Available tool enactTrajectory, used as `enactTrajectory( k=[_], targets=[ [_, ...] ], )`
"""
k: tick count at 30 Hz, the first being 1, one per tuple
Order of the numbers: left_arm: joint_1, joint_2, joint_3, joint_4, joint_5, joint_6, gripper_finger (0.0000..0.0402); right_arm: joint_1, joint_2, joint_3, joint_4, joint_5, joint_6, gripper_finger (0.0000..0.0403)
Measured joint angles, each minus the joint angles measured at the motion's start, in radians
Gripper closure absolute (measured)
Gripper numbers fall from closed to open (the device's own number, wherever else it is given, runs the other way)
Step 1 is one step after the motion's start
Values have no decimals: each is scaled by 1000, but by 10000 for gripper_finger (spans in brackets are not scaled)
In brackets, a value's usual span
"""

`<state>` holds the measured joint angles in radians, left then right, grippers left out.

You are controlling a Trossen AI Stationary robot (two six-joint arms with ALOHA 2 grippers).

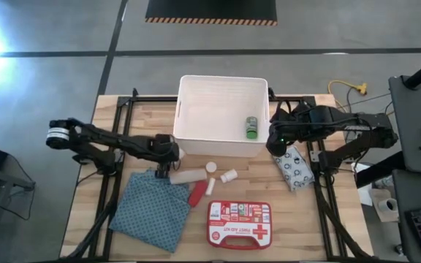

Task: Pick & place medical supplies in basket/bin
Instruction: Put the left white pill bottle into the white bin

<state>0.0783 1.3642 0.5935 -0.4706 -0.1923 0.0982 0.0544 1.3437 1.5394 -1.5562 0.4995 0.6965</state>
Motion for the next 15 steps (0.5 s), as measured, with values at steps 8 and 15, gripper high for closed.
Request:
enactTrajectory(
  k=[8, 15],
  targets=[
    [-1, -194, -19, -9, 8, -288, 164, 0, 0, 0, 1, 1, 8, 38],
    [-1, -305, -80, 3, -1, -314, 164, 0, 0, 0, 8, 18, 8, 38]
  ],
)
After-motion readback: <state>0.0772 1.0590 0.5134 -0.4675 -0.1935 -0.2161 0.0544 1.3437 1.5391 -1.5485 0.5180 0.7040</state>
